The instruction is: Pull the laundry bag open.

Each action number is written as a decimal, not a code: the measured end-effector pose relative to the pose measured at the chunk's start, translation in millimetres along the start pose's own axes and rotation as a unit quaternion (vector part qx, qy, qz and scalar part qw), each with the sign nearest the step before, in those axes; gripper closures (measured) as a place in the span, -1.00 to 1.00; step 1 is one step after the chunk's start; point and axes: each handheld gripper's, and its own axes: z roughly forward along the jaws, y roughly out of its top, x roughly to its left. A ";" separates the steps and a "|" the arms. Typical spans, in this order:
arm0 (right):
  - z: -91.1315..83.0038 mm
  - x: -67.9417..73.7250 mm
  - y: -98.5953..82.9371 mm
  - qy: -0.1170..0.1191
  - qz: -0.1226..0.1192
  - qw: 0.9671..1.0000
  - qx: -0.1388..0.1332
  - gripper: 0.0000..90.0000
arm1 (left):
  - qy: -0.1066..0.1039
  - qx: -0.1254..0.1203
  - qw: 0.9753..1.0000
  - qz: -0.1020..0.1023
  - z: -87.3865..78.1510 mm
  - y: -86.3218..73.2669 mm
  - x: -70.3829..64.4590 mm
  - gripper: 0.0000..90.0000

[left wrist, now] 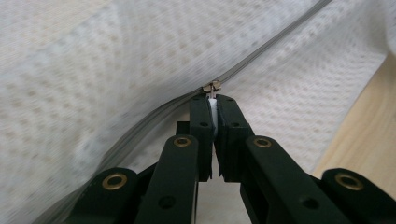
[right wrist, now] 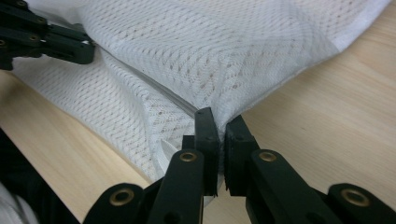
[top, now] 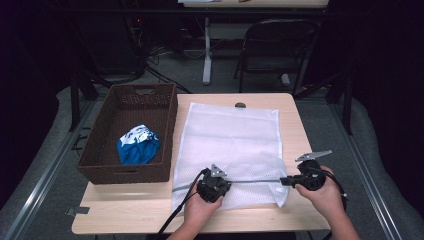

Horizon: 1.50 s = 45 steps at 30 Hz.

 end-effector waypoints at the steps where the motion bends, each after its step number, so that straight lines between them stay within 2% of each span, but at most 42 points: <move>1: -1.0 -2.5 -0.7 0.004 0.002 1.000 -0.005 0.91 | -0.001 0.000 1.000 -0.003 -1.2 -0.3 1.5 0.93; 3: -3.7 -5.8 -1.6 0.010 0.008 1.000 -0.010 0.91 | 0.004 0.003 1.000 0.004 -4.1 -0.1 3.8 0.93; 11: -6.4 -9.9 -2.8 0.001 0.015 1.000 -0.011 0.91 | 0.007 0.009 1.000 -0.003 -10.9 0.4 7.0 0.93; 15: -6.6 -11.5 -3.5 0.001 0.016 1.000 -0.013 0.91 | 0.014 0.014 1.000 0.005 -15.0 0.2 9.6 0.93; 20: -7.3 -13.2 -3.9 0.001 0.018 1.000 -0.015 0.91 | 0.013 0.015 1.000 0.000 -19.5 0.5 12.2 0.93; 30: -8.9 -15.2 -4.4 -0.002 0.019 1.000 -0.014 0.91 | 0.024 0.027 0.999 0.011 -24.8 -2.1 14.7 0.93; 35: -8.9 -15.6 -4.9 -0.002 0.022 1.000 -0.017 0.91 | 0.018 0.029 0.999 0.005 -28.3 -2.9 17.0 0.93; 41: -8.8 -16.0 -5.0 -0.004 0.022 1.000 -0.015 0.91 | 0.027 0.028 0.999 0.009 -32.6 -6.7 20.8 0.93; 42: -8.7 -16.1 -5.1 -0.005 0.021 1.000 -0.014 0.91 | 0.026 0.026 0.999 0.003 -32.6 -7.5 21.1 0.93; 45: -8.5 -16.3 -5.2 -0.003 0.023 1.000 -0.015 0.91 | 0.027 0.028 0.999 0.004 -34.1 -8.8 22.8 0.93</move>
